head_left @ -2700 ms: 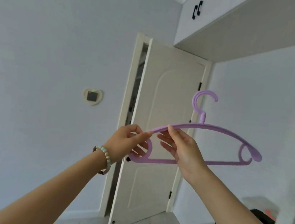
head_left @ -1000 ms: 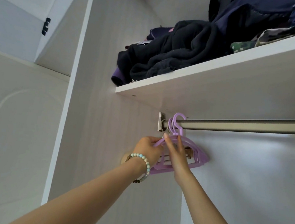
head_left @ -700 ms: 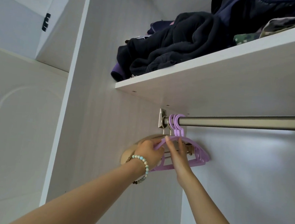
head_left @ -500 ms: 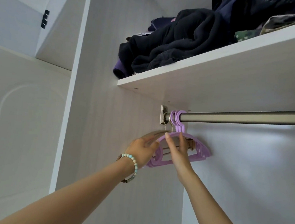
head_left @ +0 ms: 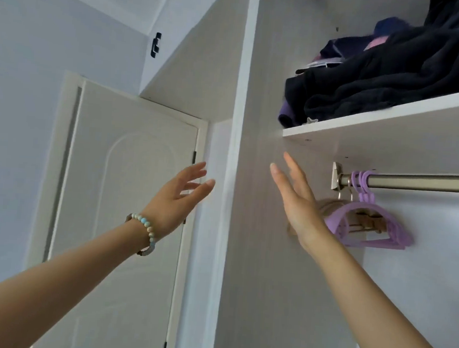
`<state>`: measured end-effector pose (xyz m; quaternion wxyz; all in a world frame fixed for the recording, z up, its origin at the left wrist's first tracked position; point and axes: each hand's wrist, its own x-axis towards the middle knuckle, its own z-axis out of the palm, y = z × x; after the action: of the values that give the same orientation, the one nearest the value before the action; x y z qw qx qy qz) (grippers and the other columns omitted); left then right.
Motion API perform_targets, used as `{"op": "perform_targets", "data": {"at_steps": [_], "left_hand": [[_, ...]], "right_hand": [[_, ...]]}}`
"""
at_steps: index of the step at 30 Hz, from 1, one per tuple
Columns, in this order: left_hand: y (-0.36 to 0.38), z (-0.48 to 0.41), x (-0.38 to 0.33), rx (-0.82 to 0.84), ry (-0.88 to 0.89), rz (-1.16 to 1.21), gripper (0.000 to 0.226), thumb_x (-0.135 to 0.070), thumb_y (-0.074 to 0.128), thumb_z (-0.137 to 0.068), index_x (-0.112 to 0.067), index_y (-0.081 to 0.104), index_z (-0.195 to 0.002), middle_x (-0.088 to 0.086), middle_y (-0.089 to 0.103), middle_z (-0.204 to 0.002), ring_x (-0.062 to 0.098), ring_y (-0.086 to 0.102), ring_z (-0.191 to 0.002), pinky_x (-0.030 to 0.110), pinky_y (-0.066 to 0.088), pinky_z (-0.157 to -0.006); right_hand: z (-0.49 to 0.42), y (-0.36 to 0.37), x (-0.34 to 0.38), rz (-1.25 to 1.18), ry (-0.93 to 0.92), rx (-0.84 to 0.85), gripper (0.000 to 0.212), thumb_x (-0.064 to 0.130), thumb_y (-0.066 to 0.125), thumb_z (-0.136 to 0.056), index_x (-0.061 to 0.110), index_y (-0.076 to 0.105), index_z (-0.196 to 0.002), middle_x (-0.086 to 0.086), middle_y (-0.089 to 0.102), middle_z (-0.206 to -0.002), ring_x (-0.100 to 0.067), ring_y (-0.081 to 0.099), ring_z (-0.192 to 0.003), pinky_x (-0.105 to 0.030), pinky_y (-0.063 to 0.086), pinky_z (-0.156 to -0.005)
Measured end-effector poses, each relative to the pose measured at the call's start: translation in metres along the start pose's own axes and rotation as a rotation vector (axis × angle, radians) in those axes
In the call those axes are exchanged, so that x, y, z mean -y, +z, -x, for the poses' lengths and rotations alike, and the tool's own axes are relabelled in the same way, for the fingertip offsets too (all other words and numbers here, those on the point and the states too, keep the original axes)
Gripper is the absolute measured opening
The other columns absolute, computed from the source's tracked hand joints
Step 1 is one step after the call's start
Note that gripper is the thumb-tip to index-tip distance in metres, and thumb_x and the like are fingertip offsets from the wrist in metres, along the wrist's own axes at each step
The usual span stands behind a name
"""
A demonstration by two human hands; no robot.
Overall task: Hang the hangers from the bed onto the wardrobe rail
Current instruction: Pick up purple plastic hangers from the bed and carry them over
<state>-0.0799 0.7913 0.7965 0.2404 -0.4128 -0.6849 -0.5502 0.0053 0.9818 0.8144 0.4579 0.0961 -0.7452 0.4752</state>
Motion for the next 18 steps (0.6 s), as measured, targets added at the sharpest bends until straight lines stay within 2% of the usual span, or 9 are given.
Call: {"op": "perform_targets", "data": {"at_steps": [3,9,14,16,18], "left_hand": [[-0.08,0.025,0.018,-0.037,-0.013,-0.1,0.062,-0.052,0.047,-0.083,-0.032,0.033,-0.141,-0.012,0.046,-0.138,0.005,0.047,-0.121,0.024,0.036,-0.094],[-0.247,0.093,0.059,-0.159,-0.137,-0.226,0.068,-0.059,0.048,-0.081,-0.031,0.032,-0.141,-0.011,0.043,-0.139,0.004,0.043,-0.122,0.024,0.032,-0.096],[-0.386,0.182,0.105,-0.282,-0.314,-0.359,0.058,-0.048,0.043,-0.087,-0.029,0.034,-0.141,-0.009,0.042,-0.141,0.006,0.043,-0.123,0.026,0.033,-0.1],[-0.437,0.227,0.123,-0.315,-0.395,-0.409,0.059,-0.053,0.045,-0.087,-0.03,0.034,-0.14,-0.009,0.043,-0.141,0.006,0.043,-0.122,0.028,0.034,-0.102],[-0.482,0.277,0.139,-0.348,-0.502,-0.452,0.071,-0.068,0.047,-0.079,-0.032,0.034,-0.139,-0.012,0.043,-0.14,0.005,0.043,-0.122,0.03,0.035,-0.104]], "right_hand": [[0.013,0.069,0.025,-0.049,-0.031,0.104,0.063,0.054,0.049,-0.088,0.041,0.025,-0.145,0.024,0.019,-0.153,0.011,0.017,-0.134,-0.022,0.017,-0.111],[0.051,0.242,0.067,-0.108,-0.024,0.348,0.064,0.053,0.049,-0.09,0.041,0.021,-0.146,0.025,0.011,-0.154,0.004,0.011,-0.141,-0.025,0.014,-0.115],[0.101,0.396,0.094,-0.141,-0.025,0.565,0.067,0.054,0.049,-0.088,0.041,0.018,-0.146,0.025,0.007,-0.155,0.005,0.007,-0.142,-0.022,0.012,-0.11],[0.13,0.459,0.101,-0.165,-0.007,0.654,0.068,0.054,0.05,-0.087,0.04,0.019,-0.146,0.025,0.006,-0.154,0.005,0.006,-0.142,-0.023,0.012,-0.11],[0.163,0.518,0.105,-0.173,0.017,0.745,0.07,0.058,0.05,-0.086,0.041,0.018,-0.146,0.026,0.005,-0.155,0.004,0.005,-0.142,-0.026,0.012,-0.113]]}}
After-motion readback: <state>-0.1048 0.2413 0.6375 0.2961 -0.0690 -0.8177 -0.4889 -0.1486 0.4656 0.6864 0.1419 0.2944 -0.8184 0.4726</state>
